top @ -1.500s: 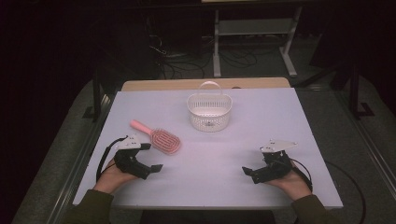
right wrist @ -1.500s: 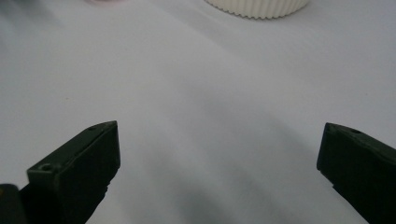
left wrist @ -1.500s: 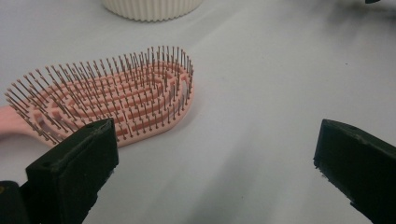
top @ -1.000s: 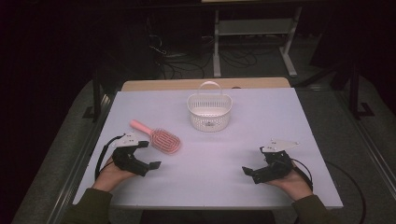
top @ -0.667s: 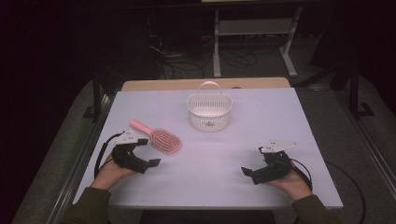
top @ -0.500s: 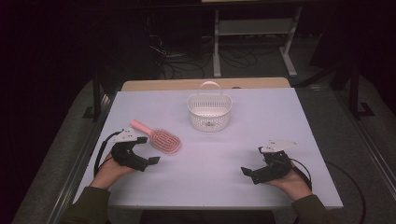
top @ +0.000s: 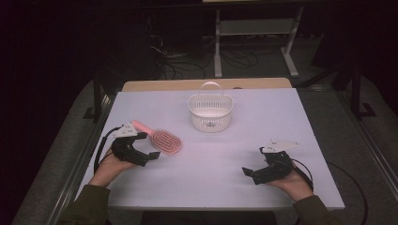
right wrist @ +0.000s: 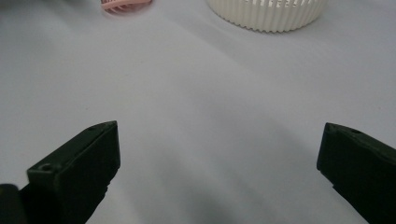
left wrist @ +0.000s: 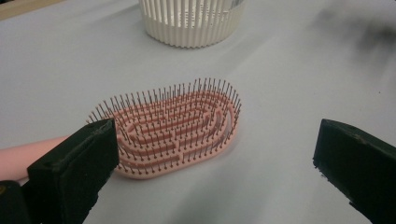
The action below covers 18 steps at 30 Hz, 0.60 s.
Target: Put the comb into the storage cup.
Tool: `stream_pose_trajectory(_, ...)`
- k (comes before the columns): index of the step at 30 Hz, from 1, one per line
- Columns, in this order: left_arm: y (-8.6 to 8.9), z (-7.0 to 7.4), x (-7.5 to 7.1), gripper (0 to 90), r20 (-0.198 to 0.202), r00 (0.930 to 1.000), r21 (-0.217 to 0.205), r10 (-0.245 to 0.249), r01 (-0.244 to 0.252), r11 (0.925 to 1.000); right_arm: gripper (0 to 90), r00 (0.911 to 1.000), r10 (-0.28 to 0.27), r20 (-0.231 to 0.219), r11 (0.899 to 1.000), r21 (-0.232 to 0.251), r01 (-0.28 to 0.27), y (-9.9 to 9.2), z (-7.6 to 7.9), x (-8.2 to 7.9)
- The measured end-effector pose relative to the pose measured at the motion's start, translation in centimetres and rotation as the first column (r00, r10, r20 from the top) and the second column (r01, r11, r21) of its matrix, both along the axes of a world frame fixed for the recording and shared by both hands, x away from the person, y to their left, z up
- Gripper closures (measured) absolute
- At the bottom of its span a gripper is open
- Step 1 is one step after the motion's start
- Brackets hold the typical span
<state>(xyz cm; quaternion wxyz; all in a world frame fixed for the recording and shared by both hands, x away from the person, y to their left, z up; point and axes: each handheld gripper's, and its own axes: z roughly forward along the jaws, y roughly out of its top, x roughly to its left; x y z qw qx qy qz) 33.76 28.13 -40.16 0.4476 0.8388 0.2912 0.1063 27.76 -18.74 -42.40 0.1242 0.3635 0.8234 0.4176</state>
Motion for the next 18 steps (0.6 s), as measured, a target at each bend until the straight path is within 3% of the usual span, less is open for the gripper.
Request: stream_pose_trajectory(18, 0.2, 0.7, 1.2, 0.1, 0.007, 0.9997, -0.011, 0.025, -0.025, 0.9996, 0.0, 1.0000, 0.005, 0.003, 1.000, -0.004, -0.005, 0.0, 0.0, 0.1)
